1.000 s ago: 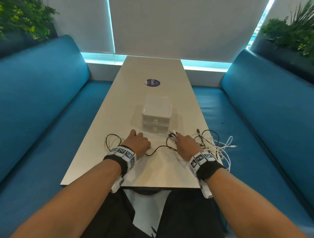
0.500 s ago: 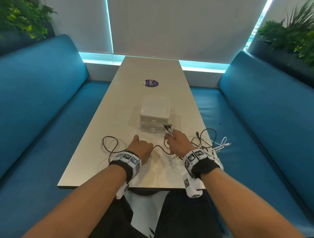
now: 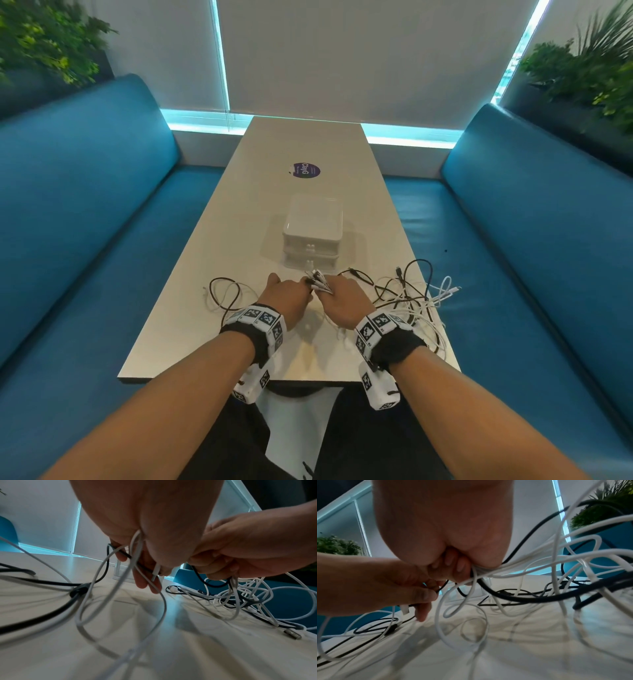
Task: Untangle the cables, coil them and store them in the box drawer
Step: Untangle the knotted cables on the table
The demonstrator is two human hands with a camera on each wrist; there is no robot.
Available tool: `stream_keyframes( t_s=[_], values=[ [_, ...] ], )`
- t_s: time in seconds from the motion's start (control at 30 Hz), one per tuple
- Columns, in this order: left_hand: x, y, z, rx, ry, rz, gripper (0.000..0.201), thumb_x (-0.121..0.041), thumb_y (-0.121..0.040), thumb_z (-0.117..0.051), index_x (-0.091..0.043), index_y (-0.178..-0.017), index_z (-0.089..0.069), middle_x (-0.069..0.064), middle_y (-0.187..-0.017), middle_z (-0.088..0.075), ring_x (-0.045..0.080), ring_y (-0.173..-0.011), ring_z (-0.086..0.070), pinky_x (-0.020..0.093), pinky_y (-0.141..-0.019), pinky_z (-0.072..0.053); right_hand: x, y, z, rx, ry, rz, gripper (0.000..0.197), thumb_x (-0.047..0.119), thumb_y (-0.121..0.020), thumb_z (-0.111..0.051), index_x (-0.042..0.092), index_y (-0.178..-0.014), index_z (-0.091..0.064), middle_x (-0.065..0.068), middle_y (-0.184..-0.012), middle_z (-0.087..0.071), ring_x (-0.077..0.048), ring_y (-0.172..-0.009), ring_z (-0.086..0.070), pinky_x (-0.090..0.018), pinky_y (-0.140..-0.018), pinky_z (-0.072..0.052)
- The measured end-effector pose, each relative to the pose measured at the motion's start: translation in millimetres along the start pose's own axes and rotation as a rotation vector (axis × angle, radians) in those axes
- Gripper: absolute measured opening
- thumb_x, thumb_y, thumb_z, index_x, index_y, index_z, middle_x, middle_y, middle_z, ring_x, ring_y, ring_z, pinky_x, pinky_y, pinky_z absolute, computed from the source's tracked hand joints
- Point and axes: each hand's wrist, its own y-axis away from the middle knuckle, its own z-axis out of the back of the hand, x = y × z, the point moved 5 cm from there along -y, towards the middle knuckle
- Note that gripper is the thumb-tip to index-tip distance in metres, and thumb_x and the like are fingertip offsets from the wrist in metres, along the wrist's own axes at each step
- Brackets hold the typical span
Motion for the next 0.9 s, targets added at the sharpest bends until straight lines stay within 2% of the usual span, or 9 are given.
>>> stream_keyframes(
  t_s=[0.1,0.17,0.33,0.47,0.57,0.63,0.7,0.8,0.9],
  values=[
    [-4,2,6,-0.047,-0.020,-0.048,0.015,-0.022,-0.104,-0.034,-0.022,-0.098,-0.048,0.000,-0.083,-0.059,0.026,-0.088,-0.060,0.040,-0.088,-0.024,-6,-1,-2,-0.015,0.065,-0.019,0.022,0.031,-0.093,-0.044,0.019,-0.091,-0.062,-0.008,-0.091,-0.069,-0.029,-0.086,-0.063,-0.035,-0.068,-0.044],
    [-8,3,12,-0.103,-0.022,-0.067,0.018,-0.024,-0.105,-0.034,-0.023,-0.100,-0.052,-0.001,-0.085,-0.059,0.026,-0.090,-0.057,0.039,-0.089,-0.025,-12,-1,0,-0.037,0.139,-0.057,0.024,0.037,-0.092,-0.042,0.023,-0.094,-0.061,-0.006,-0.093,-0.068,-0.030,-0.088,-0.063,-0.038,-0.071,-0.051],
    [5,7,14,-0.120,-0.202,-0.107,0.030,-0.030,-0.107,-0.035,-0.024,-0.110,-0.064,-0.002,-0.099,-0.070,0.025,-0.097,-0.057,0.043,-0.094,-0.029,-46,6,25,-0.093,0.277,-0.244,0.022,0.023,-0.095,-0.041,0.019,-0.106,-0.060,-0.008,-0.100,-0.067,-0.031,-0.090,-0.063,-0.036,-0.076,-0.049],
    [5,9,10,-0.057,-0.256,-0.117,0.025,-0.026,-0.105,-0.039,-0.027,-0.113,-0.063,-0.002,-0.091,-0.071,0.025,-0.091,-0.058,0.044,-0.093,-0.028,-56,11,33,-0.120,0.234,-0.354,0.024,0.021,-0.095,-0.040,0.015,-0.108,-0.059,-0.013,-0.105,-0.065,-0.034,-0.096,-0.063,-0.038,-0.081,-0.050],
    [-14,7,13,-0.063,-0.236,-0.127,0.023,-0.025,-0.103,-0.042,-0.027,-0.110,-0.064,-0.001,-0.087,-0.071,0.025,-0.086,-0.061,0.043,-0.093,-0.025,-36,5,23,-0.130,0.101,-0.262,0.026,0.024,-0.099,-0.041,0.009,-0.108,-0.061,-0.017,-0.104,-0.067,-0.038,-0.097,-0.063,-0.037,-0.077,-0.048],
    [-25,6,17,-0.079,-0.200,-0.127,0.024,-0.020,-0.101,-0.041,-0.027,-0.109,-0.063,-0.002,-0.086,-0.070,0.025,-0.084,-0.063,0.042,-0.092,-0.026,-21,0,12,-0.061,0.024,-0.187,0.028,0.021,-0.099,-0.042,0.005,-0.101,-0.064,-0.018,-0.102,-0.067,-0.038,-0.097,-0.063,-0.036,-0.076,-0.048],
    [-29,7,21,-0.096,-0.179,-0.123,0.028,-0.012,-0.096,-0.040,-0.026,-0.108,-0.060,-0.003,-0.081,-0.066,0.025,-0.082,-0.062,0.042,-0.091,-0.026,-19,-4,4,0.011,-0.044,-0.196,0.027,0.019,-0.097,-0.043,0.004,-0.096,-0.066,-0.018,-0.099,-0.067,-0.036,-0.094,-0.063,-0.037,-0.077,-0.049],
    [-21,10,23,-0.127,-0.157,-0.088,0.027,-0.010,-0.097,-0.040,-0.026,-0.112,-0.055,-0.006,-0.074,-0.053,0.024,-0.081,-0.061,0.040,-0.090,-0.028,-24,-5,1,0.106,-0.104,-0.207,0.024,0.024,-0.096,-0.048,0.015,-0.090,-0.070,-0.009,-0.097,-0.069,-0.027,-0.091,-0.064,-0.036,-0.082,-0.049],
    [-12,9,19,-0.121,-0.140,-0.085,0.020,-0.020,-0.103,-0.038,-0.026,-0.109,-0.056,-0.004,-0.079,-0.062,0.025,-0.083,-0.061,0.041,-0.091,-0.029,-24,-4,1,0.133,0.002,-0.137,0.021,0.026,-0.095,-0.050,0.020,-0.093,-0.070,-0.006,-0.101,-0.070,-0.026,-0.095,-0.064,-0.038,-0.086,-0.050]
  ],
)
